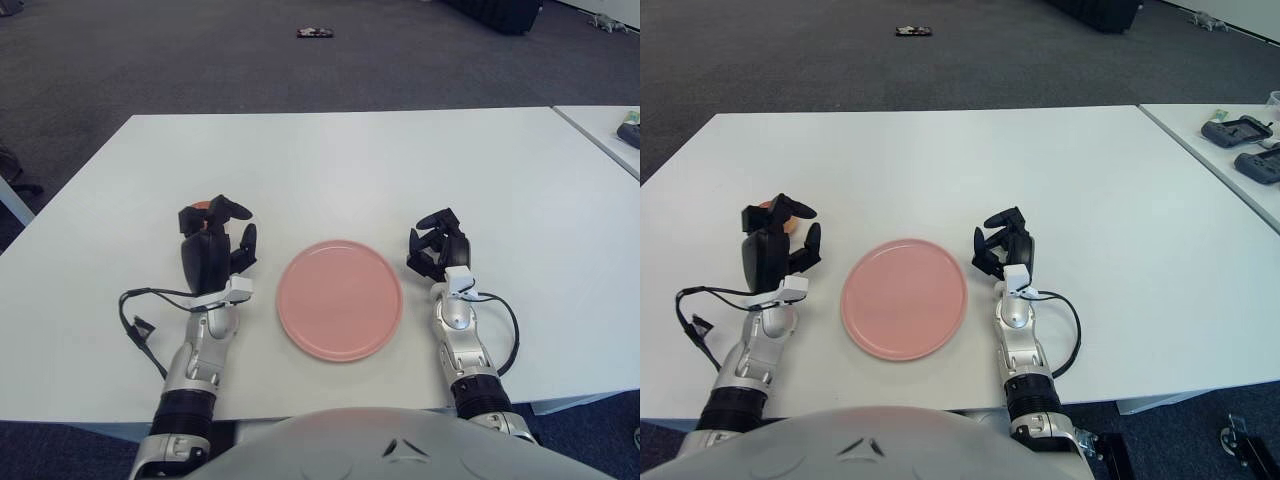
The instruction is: Put the apple into the plate.
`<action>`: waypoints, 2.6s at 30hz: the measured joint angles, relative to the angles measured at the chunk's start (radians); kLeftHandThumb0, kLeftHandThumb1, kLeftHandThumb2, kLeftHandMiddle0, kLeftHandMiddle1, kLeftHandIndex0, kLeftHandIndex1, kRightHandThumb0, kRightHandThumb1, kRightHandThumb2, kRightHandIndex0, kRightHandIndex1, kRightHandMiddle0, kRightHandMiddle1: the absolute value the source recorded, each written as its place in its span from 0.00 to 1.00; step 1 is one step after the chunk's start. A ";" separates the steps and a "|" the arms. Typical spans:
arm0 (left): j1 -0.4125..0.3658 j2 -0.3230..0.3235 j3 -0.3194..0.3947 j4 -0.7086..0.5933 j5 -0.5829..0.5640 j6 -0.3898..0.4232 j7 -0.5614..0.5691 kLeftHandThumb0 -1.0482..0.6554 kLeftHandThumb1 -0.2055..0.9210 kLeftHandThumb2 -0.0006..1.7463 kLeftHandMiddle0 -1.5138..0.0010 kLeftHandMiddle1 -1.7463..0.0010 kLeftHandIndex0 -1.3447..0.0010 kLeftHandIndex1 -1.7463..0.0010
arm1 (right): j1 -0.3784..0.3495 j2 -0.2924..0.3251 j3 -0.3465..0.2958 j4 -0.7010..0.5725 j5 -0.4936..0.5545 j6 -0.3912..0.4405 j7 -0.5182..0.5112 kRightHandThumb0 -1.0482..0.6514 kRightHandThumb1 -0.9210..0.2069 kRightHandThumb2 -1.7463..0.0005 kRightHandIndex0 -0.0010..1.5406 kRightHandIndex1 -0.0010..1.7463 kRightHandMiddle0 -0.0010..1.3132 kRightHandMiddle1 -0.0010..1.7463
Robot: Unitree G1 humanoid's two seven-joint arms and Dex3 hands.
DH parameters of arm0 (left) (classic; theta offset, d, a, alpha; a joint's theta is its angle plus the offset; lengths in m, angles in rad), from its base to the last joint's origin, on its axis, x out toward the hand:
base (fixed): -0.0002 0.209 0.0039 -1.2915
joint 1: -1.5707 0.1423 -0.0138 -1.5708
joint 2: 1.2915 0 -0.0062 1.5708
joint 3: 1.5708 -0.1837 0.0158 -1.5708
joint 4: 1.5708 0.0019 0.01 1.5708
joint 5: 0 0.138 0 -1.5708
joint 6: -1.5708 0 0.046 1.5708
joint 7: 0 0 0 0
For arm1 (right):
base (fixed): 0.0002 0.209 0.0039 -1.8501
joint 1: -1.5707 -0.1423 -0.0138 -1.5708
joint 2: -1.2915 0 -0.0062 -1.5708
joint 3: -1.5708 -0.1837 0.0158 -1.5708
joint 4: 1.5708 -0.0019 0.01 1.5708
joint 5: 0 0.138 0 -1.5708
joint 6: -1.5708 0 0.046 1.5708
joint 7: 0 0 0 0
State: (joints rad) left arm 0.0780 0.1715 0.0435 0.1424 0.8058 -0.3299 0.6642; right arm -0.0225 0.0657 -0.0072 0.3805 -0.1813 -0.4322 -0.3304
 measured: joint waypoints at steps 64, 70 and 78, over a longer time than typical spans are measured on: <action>-0.445 0.331 -0.253 0.777 -0.067 0.017 -0.132 0.00 0.69 0.39 1.00 1.00 1.00 1.00 | 0.002 0.003 -0.005 0.015 0.000 -0.023 -0.007 0.37 0.33 0.41 0.44 0.94 0.33 1.00; -0.491 0.332 -0.272 0.858 -0.098 -0.025 -0.129 0.00 0.66 0.42 1.00 1.00 1.00 1.00 | 0.002 0.003 -0.005 0.015 -0.001 -0.027 -0.009 0.38 0.33 0.41 0.44 0.93 0.33 1.00; -0.526 0.332 -0.293 0.922 -0.145 -0.080 -0.154 0.00 0.63 0.46 1.00 1.00 1.00 1.00 | 0.004 0.003 -0.004 0.013 -0.004 -0.025 -0.021 0.38 0.33 0.41 0.44 0.93 0.32 1.00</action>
State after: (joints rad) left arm -0.4476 0.5039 -0.2495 1.0645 0.6609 -0.4096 0.5101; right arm -0.0190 0.0688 -0.0115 0.3934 -0.1852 -0.4574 -0.3511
